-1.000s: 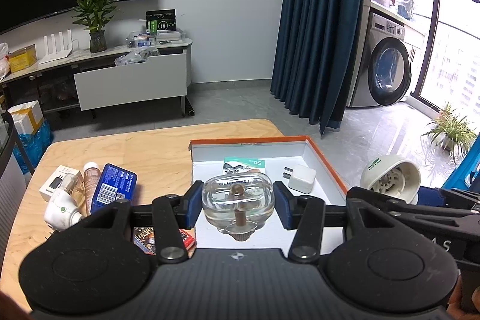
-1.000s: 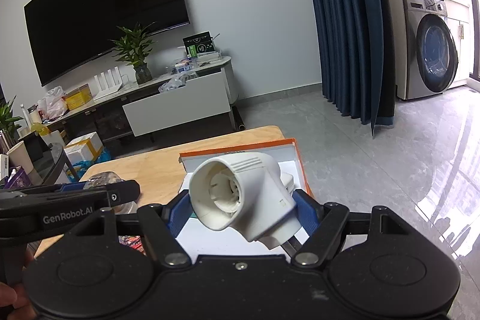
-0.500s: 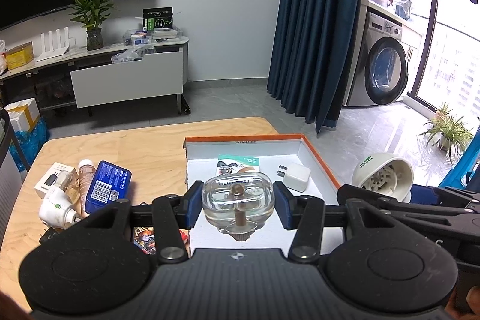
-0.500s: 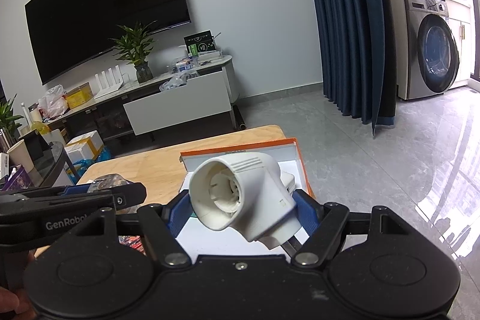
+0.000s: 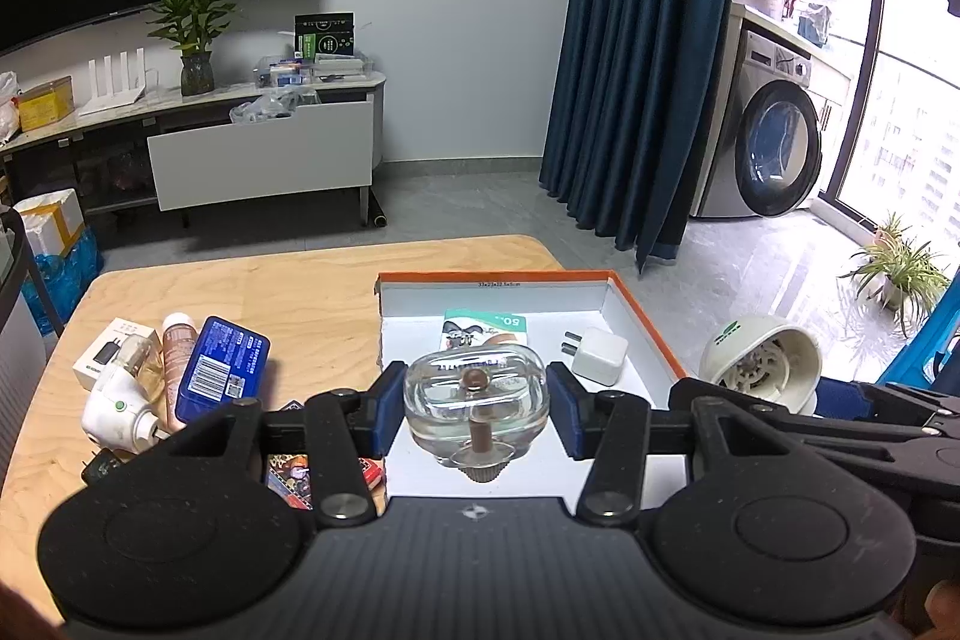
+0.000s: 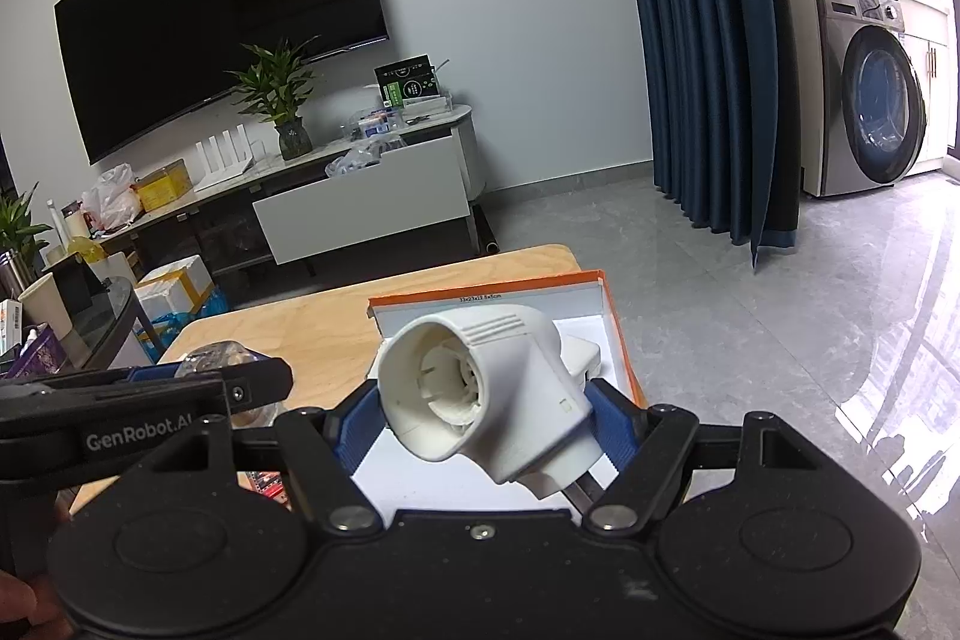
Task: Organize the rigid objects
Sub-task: 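Carry the glass bottle with the left gripper while the right carries the white adapter over the lid, then lower the glass bottle toward the white lid with the left gripper while the right holds the adapter, then open the left gripper to drop the glass bottle into the lid while the right releases the adapter, then move both grippers back over the table toward the remaining items, then grasp the black charger with the left gripper while the right grasps the white green-dot plug device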
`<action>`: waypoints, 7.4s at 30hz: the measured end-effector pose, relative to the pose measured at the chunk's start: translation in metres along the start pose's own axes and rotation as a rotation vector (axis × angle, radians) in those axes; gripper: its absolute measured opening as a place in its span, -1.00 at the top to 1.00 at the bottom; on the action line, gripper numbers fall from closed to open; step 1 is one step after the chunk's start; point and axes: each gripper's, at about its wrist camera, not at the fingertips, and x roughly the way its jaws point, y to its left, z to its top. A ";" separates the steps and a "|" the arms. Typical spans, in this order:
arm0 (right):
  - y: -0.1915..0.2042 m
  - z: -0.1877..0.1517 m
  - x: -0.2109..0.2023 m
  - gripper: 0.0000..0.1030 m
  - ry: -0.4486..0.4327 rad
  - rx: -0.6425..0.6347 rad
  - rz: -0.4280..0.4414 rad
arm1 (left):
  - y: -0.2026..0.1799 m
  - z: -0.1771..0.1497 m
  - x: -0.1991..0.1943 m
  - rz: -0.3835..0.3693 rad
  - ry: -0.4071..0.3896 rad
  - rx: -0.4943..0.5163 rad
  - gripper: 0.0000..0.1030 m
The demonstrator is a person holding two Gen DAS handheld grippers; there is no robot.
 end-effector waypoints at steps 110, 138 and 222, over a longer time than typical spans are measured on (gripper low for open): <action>-0.034 0.059 0.130 -0.70 0.138 0.017 0.014 | -0.015 0.021 0.081 -0.067 0.106 0.029 0.02; -0.061 0.076 0.124 -0.77 0.048 0.035 -0.025 | -0.043 0.021 0.119 -0.172 0.164 0.030 0.02; 0.144 -0.026 0.103 -0.87 0.220 -0.193 0.307 | 0.215 -0.065 0.026 0.452 0.236 -0.293 -0.02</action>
